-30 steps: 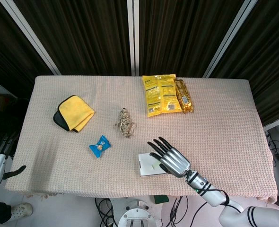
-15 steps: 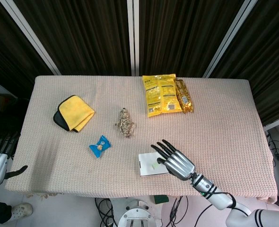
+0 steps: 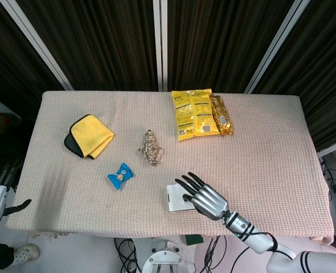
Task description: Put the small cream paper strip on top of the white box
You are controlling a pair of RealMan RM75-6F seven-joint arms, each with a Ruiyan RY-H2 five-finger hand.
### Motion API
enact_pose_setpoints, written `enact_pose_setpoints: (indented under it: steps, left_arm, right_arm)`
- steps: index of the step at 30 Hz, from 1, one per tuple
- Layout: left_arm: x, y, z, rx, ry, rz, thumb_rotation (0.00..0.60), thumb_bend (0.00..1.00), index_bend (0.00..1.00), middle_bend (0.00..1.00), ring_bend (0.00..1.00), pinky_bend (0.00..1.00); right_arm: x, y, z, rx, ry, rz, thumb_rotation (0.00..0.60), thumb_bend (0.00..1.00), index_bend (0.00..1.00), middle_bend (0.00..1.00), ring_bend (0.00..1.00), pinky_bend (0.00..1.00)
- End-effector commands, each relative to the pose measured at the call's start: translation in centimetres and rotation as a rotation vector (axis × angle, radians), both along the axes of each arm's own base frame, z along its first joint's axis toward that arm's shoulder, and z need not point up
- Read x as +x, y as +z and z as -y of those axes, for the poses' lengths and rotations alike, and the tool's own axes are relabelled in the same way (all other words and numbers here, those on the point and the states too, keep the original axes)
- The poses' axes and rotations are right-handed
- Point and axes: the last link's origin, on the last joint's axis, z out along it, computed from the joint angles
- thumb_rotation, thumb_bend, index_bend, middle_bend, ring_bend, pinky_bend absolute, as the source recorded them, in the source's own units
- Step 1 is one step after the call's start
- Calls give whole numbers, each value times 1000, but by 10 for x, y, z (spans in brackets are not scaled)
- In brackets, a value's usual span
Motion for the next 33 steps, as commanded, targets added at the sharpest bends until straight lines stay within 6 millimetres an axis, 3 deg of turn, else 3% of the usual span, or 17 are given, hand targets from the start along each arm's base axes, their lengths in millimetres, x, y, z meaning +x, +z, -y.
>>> enact_pose_setpoints:
  steps: [1,12,33]
  left_arm:
    - [0,0,0,0,1,0,600,44,84,68,31,94]
    - [-2,1,1,4,7,2,600,44,84,68,31,94]
    - [-4,1,1,4,8,4,600,44,84,68,31,94]
  right_arm:
    - [0,-3,1,-1,4,-12,600,1000,466,0,0,0]
    - [0,-14,0,5,9,-35,600,1000,464,0,0,0]
    - [1,-13,-5,14,17,-17,600,1000,464,0,0,0]
